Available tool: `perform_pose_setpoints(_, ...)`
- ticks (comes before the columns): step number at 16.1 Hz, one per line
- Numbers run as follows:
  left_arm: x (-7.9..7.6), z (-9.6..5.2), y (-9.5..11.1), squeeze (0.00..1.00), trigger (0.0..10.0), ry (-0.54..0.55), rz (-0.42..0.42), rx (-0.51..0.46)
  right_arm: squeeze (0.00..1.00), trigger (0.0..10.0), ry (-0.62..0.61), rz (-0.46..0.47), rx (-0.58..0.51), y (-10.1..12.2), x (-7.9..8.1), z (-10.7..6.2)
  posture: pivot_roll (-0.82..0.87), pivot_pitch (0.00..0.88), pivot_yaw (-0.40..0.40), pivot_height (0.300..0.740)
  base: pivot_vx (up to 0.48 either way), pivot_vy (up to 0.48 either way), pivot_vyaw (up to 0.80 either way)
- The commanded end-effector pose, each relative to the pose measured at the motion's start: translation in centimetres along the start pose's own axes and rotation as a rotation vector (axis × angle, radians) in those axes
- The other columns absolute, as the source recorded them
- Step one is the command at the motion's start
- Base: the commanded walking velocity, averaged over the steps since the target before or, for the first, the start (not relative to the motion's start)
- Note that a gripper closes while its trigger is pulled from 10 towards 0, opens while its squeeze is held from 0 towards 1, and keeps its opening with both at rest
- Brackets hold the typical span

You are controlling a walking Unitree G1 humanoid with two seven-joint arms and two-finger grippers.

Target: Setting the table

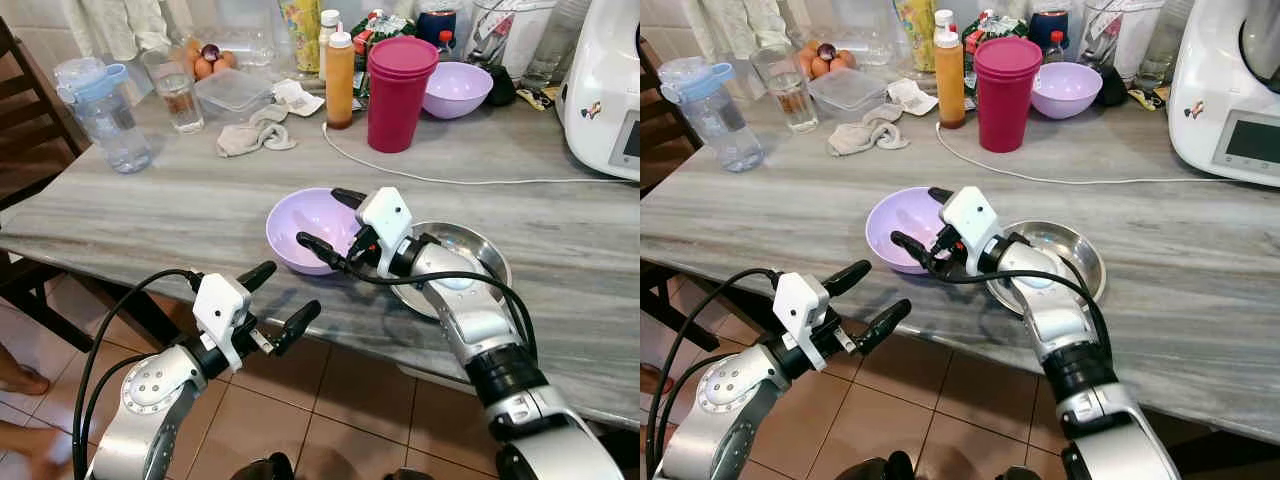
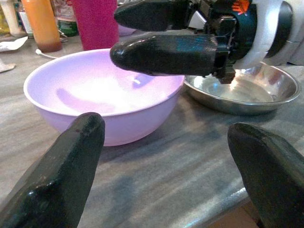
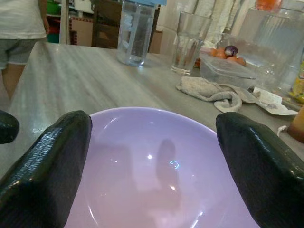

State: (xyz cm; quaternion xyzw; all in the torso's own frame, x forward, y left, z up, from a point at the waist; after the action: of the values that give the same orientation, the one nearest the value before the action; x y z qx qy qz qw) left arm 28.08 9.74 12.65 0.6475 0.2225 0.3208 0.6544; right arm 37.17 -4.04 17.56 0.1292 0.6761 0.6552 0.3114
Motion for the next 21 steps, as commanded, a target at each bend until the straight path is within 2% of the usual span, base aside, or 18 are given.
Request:
perform_pose_setpoints(1, 0.1, -0.1, -0.4, 0.00, 10.0, -0.005, 0.003, 0.023, 1.00, 10.0, -0.061, -0.004, -0.055, 1.8, -1.1, -0.3, -0.16, 0.120, 0.072, 0.740, 0.000, 0.000, 0.00)
perform_pose_setpoints(3, 0.3, -0.1, -0.3, 0.00, 10.0, 0.006, 0.009, 0.019, 1.00, 10.0, -0.205, -0.077, -0.094, 3.7, -3.3, -1.5, -0.16, 0.116, 0.067, 0.740, 0.000, 0.000, 0.00)
perform_pose_setpoints(5, 0.5, -0.2, -0.2, 0.00, 10.0, 0.015, 0.010, 0.016, 1.00, 10.0, -0.312, -0.141, -0.094, 4.5, -4.5, -2.7, -0.16, 0.116, 0.067, 0.740, 0.000, 0.000, 0.00)
perform_pose_setpoints(6, 0.5, -0.2, -0.2, 0.00, 10.0, 0.015, 0.009, 0.015, 1.00, 10.0, -0.399, -0.132, -0.078, 4.5, -5.4, -3.7, -0.17, 0.114, 0.069, 0.740, 0.000, 0.000, 0.00)
perform_pose_setpoints(7, 0.4, -0.1, -0.3, 0.00, 10.0, 0.011, 0.007, 0.013, 1.00, 10.0, -0.451, -0.149, -0.037, 4.1, -5.7, -4.5, -0.18, 0.115, 0.070, 0.740, 0.000, 0.000, 0.00)
perform_pose_setpoints(10, 0.4, 0.1, -0.2, 0.00, 10.0, -0.013, 0.007, 0.010, 1.00, 10.0, -0.585, -0.110, 0.070, 2.9, -6.4, -6.7, -0.20, 0.121, 0.077, 0.740, 0.000, 0.000, 0.00)
perform_pose_setpoints(12, 0.8, 0.2, -0.3, 0.00, 10.0, -0.012, 0.011, 0.013, 1.00, 10.0, -0.705, -0.067, 0.174, 1.6, -7.3, -9.2, -0.22, 0.124, 0.082, 0.740, 0.000, 0.000, 0.00)
perform_pose_setpoints(15, 0.6, 0.3, -0.4, 0.00, 10.0, -0.022, 0.008, 0.016, 1.00, 10.0, -0.782, -0.042, 0.252, 0.7, -7.4, -11.4, -0.23, 0.126, 0.083, 0.740, 0.000, 0.000, 0.00)
perform_pose_setpoints(21, 0.5, 0.5, -0.5, 0.00, 10.0, -0.032, 0.004, 0.014, 1.00, 10.0, -0.800, 0.101, 0.403, -2.1, -6.2, -13.6, -0.24, 0.124, 0.085, 0.740, 0.000, 0.000, 0.00)
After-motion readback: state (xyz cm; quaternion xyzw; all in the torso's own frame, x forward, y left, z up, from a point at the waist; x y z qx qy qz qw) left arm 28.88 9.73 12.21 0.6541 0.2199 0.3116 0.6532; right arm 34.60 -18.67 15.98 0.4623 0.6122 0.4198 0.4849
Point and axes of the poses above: a point about 5 cm out from each wrist's last joint towards the gripper, its own z axis pointing out of the wrist towards the gripper, its own y axis along the axis of the wrist's last joint, x = y × z, the point moved 5 cm from there along z, pointing out of the wrist towards the gripper, and after that the axes turned 4 degrees about z, right-handed, at the moved point
